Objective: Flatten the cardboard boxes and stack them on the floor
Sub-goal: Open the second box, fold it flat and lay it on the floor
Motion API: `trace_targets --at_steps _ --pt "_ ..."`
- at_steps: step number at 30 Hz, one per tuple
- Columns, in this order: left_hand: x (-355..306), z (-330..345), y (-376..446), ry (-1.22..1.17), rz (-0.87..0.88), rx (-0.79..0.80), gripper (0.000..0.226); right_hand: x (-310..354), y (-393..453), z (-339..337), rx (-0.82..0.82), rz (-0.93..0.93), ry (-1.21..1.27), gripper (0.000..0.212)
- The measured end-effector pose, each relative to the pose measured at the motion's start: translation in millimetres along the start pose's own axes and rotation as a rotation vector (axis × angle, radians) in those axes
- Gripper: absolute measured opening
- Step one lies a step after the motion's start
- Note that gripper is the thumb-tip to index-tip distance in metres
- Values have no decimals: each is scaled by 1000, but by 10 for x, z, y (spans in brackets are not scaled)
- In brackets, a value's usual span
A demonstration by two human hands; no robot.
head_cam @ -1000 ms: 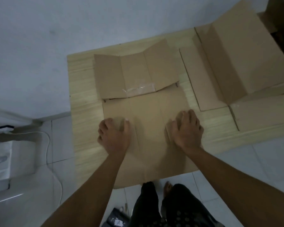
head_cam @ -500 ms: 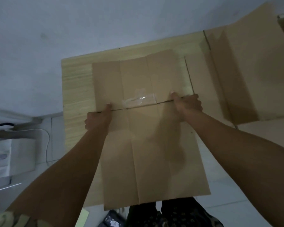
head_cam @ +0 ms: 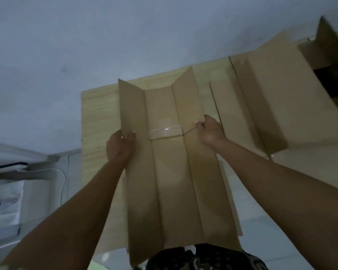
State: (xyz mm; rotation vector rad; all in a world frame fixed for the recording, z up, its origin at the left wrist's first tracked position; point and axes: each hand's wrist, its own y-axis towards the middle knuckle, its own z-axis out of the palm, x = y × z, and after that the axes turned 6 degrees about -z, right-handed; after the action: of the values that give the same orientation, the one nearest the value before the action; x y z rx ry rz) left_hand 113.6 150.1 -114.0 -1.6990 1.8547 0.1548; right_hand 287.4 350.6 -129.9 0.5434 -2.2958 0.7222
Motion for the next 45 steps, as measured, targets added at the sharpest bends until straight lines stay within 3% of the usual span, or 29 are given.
trace_targets --at_steps 11,18,26,30,37,45 --pt "-605 -425 -950 -58 384 -74 43 283 -1170 -816 -393 -27 -124 37" --pt "-1374 -482 -1835 -120 624 -30 37 -71 -1823 -1818 -594 -57 2 36" --pt "-2104 -401 -2869 -128 748 -4 40 -693 -2383 -2854 -713 -65 107 37" --pt "-2539 -74 -3762 -179 801 17 41 -1268 -2844 -3711 -789 -96 115 33" --pt "-3335 882 -5289 -234 901 122 40 -2530 -3452 -5067 -912 6 108 35" --pt "-4296 2120 -6341 -205 975 200 40 -3777 -3447 -6194 -993 126 93 37"
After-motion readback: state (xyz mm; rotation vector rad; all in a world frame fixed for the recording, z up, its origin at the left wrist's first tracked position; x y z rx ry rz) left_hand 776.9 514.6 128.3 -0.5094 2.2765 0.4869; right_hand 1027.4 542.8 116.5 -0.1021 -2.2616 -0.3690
